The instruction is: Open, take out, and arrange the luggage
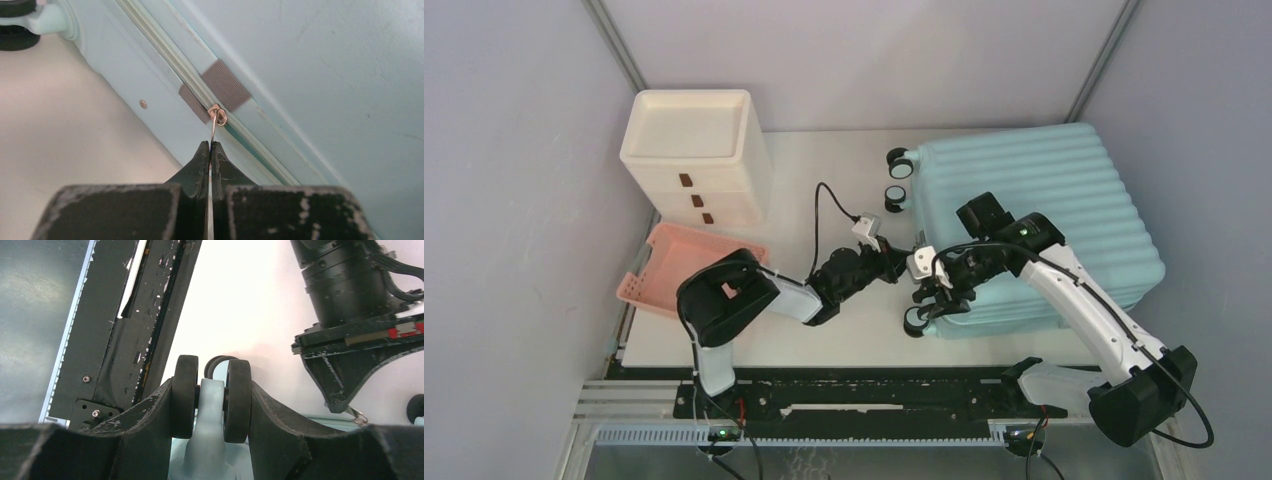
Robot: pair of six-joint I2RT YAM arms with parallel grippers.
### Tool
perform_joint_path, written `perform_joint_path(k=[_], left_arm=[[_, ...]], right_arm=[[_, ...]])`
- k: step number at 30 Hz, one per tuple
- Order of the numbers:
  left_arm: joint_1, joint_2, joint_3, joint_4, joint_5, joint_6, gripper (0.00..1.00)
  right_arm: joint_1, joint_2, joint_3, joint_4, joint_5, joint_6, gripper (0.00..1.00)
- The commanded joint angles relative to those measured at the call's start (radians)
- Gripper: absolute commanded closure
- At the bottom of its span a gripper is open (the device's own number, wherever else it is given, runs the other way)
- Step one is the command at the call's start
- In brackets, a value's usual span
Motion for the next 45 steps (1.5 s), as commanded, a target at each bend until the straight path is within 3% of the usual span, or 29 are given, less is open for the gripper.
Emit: perform_joint_path(k=[1,45], left_arm=[[0.071,0.006,0.067,-0.090,-0.027,-0.005,1.00],[0.370,0.207,0.652,-0.665,0.352,-0.097,1.00]], right_arm=[[0.001,-0.024,-0.027,-0.092,-0.179,-0.108,1.00],[-0.013,-0.033,-0.047,-0.092,-0.193,-0.135,1.00]])
